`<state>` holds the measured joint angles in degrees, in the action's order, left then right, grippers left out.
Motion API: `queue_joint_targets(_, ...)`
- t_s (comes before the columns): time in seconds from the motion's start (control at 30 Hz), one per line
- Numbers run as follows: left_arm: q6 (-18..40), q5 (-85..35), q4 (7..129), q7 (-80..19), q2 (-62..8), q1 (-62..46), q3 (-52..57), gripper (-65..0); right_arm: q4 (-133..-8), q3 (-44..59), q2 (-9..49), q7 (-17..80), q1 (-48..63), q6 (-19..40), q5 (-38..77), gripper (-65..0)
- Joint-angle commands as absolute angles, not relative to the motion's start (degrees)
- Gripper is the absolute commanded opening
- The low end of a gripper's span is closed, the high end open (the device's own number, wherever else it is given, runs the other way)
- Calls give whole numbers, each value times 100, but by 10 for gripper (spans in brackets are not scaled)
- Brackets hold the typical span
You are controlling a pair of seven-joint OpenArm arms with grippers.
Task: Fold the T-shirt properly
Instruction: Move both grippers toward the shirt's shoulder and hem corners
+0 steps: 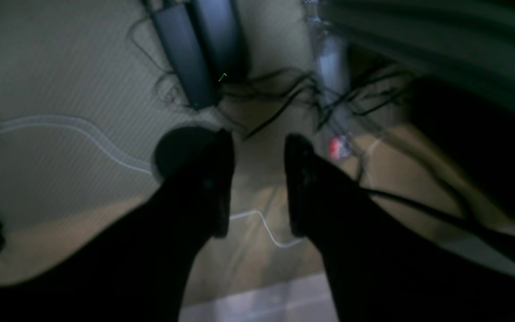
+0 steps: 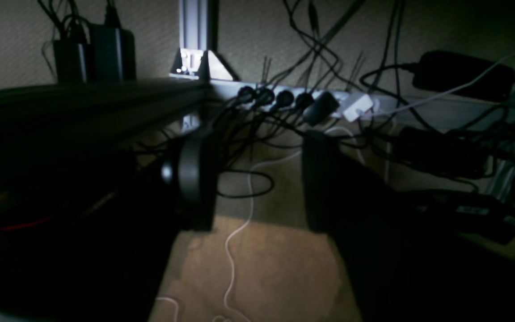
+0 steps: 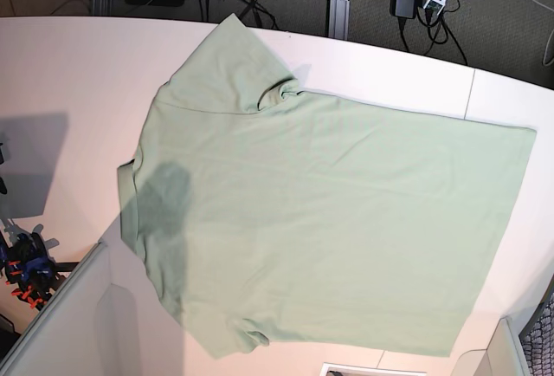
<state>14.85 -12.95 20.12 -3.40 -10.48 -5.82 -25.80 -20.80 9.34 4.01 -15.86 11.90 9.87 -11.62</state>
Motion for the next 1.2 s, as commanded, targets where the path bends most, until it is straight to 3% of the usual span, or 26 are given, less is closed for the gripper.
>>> queue_joint_targets(0.0,1710,-1308,2069,-320,-1100,-589,-2574,-422,-2117,930,445,-1684,1227,1024,-1153,-347)
queue_joint_targets(0.1,1968,-1308,2106,-316,-1162,-589,-2574,-422,-2117,930,445,-1695,1225,1024,-1155,-347)
queue_joint_targets(0.33,1986,-1284,2106,-290,-1160,-593,-2574,-422,-2204,930,447,-1712,1227,1116,-1155,-347)
queue_joint_targets(0.57,3109,-1155,2401,-746,-1216,-904,-2574,-422,-2698,921,672,-1712,1649,1927,-816,-347)
queue_joint_targets(0.77,3953,-1295,3881,-648,-1697,-1791,-2102,-422,-4125,919,982,-1341,2637,2171,373,-347)
queue_joint_targets(1.17,4000,-2467,7575,-1358,-2084,-3658,443,-422,-7242,943,1649,-121,4390,2169,1848,-347)
